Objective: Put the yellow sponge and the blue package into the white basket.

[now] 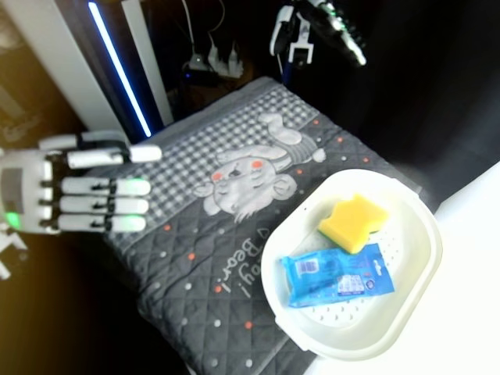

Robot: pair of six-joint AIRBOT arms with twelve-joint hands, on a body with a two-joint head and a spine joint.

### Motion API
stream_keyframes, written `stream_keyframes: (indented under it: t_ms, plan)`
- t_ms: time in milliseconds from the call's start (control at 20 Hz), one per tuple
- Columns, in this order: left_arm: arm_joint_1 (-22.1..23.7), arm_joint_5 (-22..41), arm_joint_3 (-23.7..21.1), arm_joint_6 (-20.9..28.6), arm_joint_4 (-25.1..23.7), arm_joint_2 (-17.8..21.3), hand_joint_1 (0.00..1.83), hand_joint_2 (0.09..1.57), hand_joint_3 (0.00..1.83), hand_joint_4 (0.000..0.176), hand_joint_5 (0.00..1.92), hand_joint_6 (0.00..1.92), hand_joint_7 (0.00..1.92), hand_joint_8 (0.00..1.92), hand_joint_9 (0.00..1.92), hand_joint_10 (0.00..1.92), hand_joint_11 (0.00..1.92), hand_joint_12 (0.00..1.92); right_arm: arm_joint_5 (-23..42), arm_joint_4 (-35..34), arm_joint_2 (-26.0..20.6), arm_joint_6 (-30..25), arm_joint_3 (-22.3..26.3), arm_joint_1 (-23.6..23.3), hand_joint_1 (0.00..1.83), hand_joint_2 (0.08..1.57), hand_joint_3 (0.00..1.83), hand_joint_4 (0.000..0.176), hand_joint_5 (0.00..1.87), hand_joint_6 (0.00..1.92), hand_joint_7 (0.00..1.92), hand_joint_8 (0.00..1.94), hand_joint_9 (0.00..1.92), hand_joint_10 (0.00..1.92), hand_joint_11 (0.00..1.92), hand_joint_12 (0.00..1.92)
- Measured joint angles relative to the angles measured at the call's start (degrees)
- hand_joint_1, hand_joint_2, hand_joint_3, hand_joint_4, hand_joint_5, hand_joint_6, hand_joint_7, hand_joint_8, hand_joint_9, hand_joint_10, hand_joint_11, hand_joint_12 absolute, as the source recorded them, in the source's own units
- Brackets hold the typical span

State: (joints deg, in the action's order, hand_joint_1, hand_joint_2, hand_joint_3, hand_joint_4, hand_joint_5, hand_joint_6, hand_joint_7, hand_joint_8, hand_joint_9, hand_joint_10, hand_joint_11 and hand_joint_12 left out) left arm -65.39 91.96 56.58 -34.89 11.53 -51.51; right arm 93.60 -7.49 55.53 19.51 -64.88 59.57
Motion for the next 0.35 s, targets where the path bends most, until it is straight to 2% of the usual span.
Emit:
stream_keyframes:
  t_ms: [50,100,150,200,250,300,350]
  plan:
    - [0.26,-0.11,0.02,-0.26,-0.55,0.0,0.46,1.04,0.01,0.148,0.0,0.0,0.0,0.0,0.0,0.0,0.0,0.0,0.0,0.74,-0.37,0.0,0.15,0.0,0.37,1.0,0.02,0.176,0.0,0.0,0.0,0.0,0.0,0.0,0.03,0.01]
    - [1.01,-0.35,0.17,-0.26,-1.18,0.0,0.35,1.1,0.01,0.136,0.0,0.0,0.0,0.0,0.0,0.0,0.0,0.0,0.0,1.22,-0.68,-0.04,0.24,0.0,0.39,1.0,0.02,0.176,0.0,0.0,0.0,0.0,0.01,0.0,0.03,0.01]
    - [2.21,-0.37,0.63,-0.26,-1.84,0.0,0.23,1.13,0.02,0.152,0.0,0.0,0.0,0.0,0.02,0.01,0.07,0.03,0.02,1.57,-1.01,-0.02,0.26,0.0,0.45,0.99,0.01,0.176,0.04,0.01,0.02,0.01,0.04,0.01,0.03,0.01]
    - [3.8,-0.31,0.92,-0.37,-1.88,0.0,0.23,1.12,0.01,0.153,0.0,0.0,0.0,0.0,0.03,0.01,0.08,0.04,0.07,1.79,-1.33,-0.02,0.28,0.0,0.51,1.03,0.01,0.176,0.12,0.01,0.05,0.0,0.08,0.01,0.05,0.01]
    - [5.79,-0.42,0.92,-1.22,-2.75,0.37,0.13,1.11,0.0,0.068,0.0,0.0,0.0,0.0,0.0,0.0,0.07,0.03,0.02,2.43,-1.77,0.02,0.5,0.0,0.43,1.11,0.01,0.111,0.22,0.03,0.09,0.01,0.06,0.0,0.0,0.0]
    - [7.34,-0.26,0.92,-1.86,-4.2,0.85,0.09,1.15,0.02,0.044,0.0,0.0,0.0,0.0,0.01,0.0,0.1,0.05,0.13,3.37,-1.99,0.35,0.52,0.0,0.46,1.06,0.0,0.142,0.04,0.0,0.02,0.0,0.12,0.02,0.13,0.05]
    - [8.39,0.07,0.92,-2.75,-5.7,1.09,0.09,1.15,0.02,0.044,0.0,0.0,0.0,0.0,0.01,0.0,0.1,0.05,0.02,4.04,-2.25,1.51,0.85,-0.09,0.46,1.06,0.0,0.142,0.04,0.0,0.02,0.0,0.12,0.02,0.13,0.05]
